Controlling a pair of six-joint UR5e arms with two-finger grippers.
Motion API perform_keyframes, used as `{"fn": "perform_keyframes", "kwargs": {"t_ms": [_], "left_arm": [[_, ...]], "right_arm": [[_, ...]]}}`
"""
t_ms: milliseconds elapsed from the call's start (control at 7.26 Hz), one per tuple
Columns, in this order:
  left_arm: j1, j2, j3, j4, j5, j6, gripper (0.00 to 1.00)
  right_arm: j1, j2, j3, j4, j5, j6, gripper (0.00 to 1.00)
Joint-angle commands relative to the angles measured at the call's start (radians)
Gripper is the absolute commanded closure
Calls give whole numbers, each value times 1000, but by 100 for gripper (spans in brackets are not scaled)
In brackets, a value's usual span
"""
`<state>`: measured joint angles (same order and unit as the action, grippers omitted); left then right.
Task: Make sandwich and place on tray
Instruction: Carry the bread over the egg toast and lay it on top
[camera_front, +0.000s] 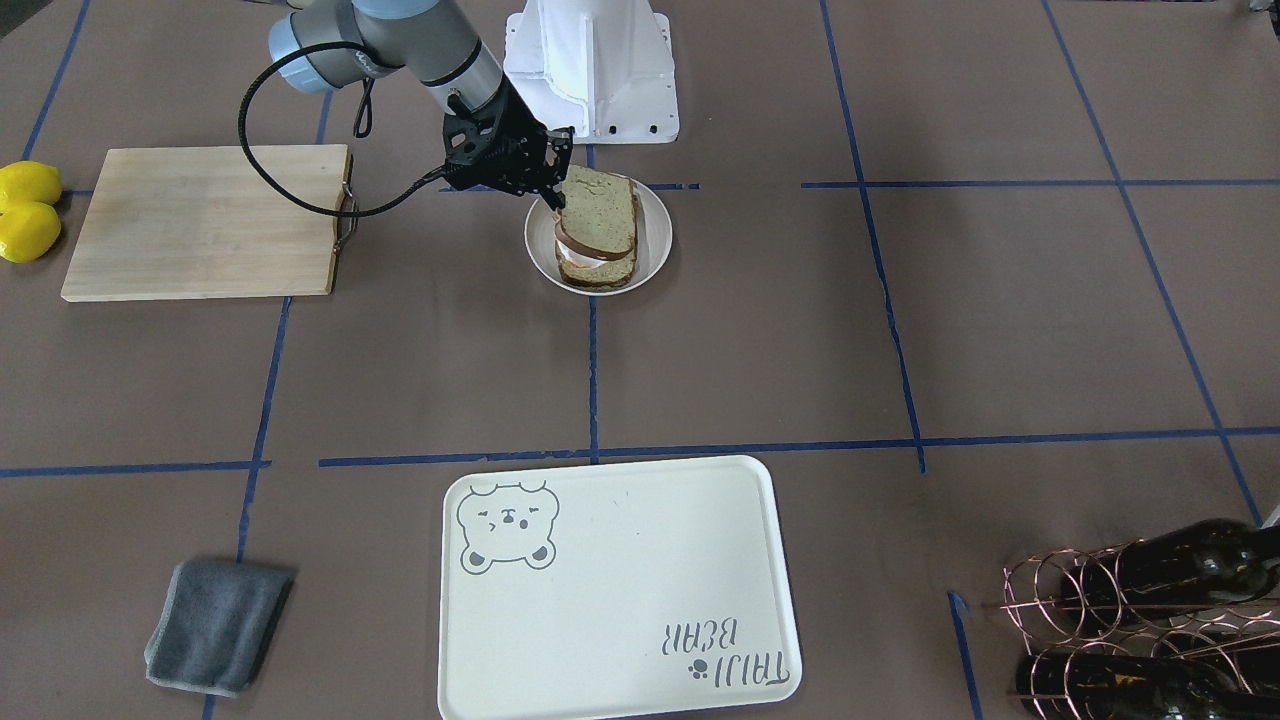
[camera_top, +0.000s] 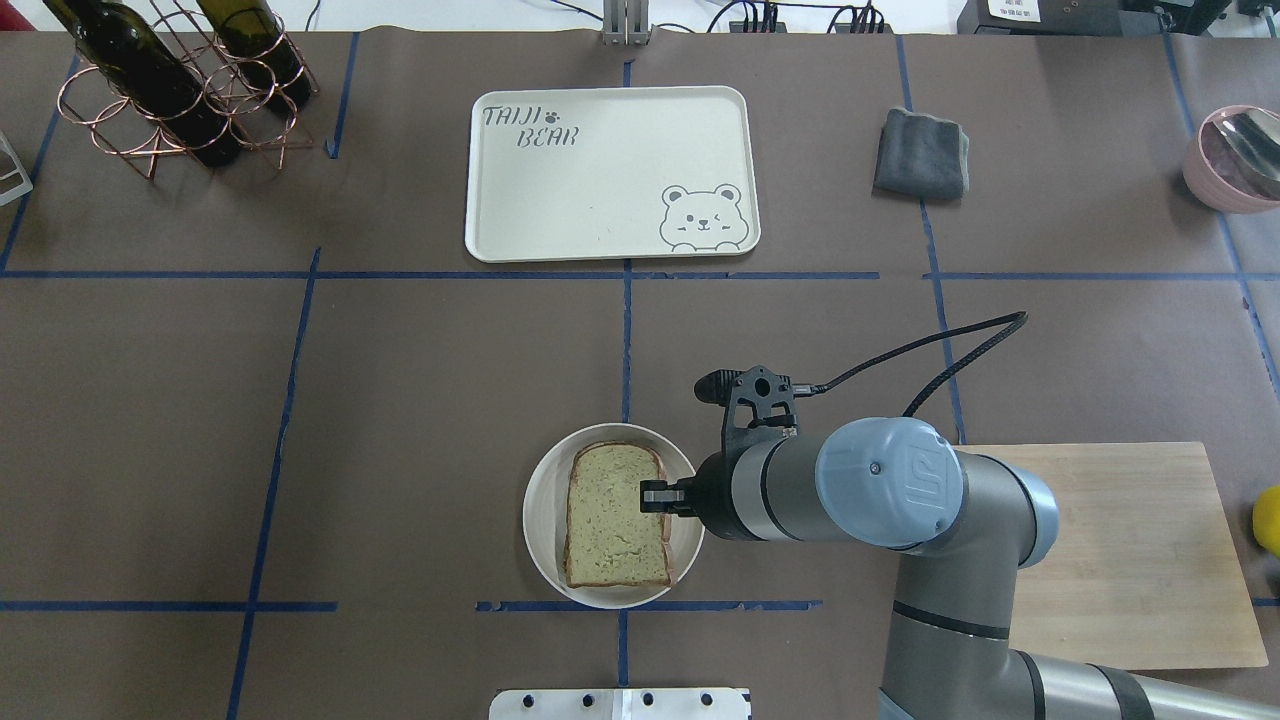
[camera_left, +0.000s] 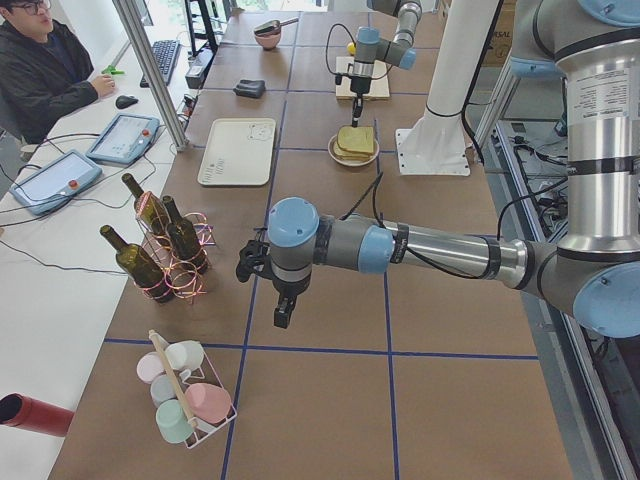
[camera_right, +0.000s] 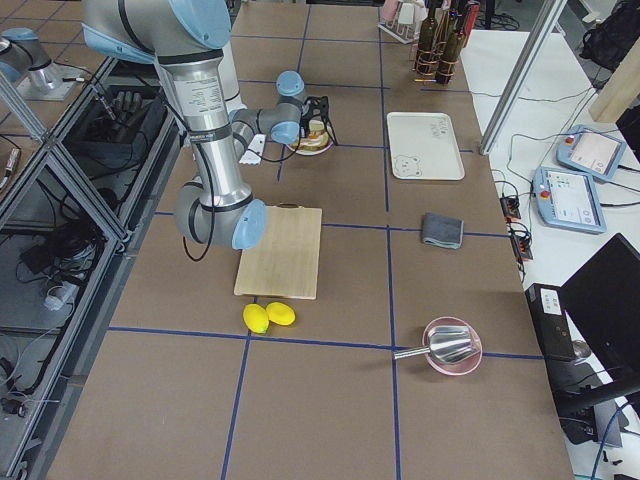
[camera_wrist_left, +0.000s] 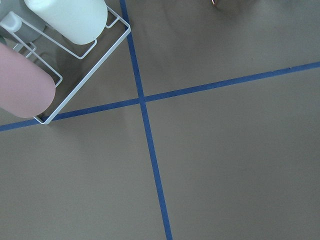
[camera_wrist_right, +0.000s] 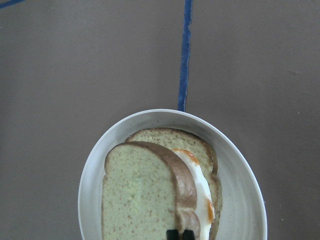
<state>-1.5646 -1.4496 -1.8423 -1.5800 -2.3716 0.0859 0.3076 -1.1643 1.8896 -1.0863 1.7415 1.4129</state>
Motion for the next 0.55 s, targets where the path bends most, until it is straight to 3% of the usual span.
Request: {"fn": "perform_keyframes", "kwargs": {"t_ms": [0,413], "left_arm": [[0,0,0,0,0,0,0],[0,0,0,-1,0,0,0]], "right_arm": [[1,21,-10,-1,-5,0,100],[4,3,-27,-1,-14,0,100]]}}
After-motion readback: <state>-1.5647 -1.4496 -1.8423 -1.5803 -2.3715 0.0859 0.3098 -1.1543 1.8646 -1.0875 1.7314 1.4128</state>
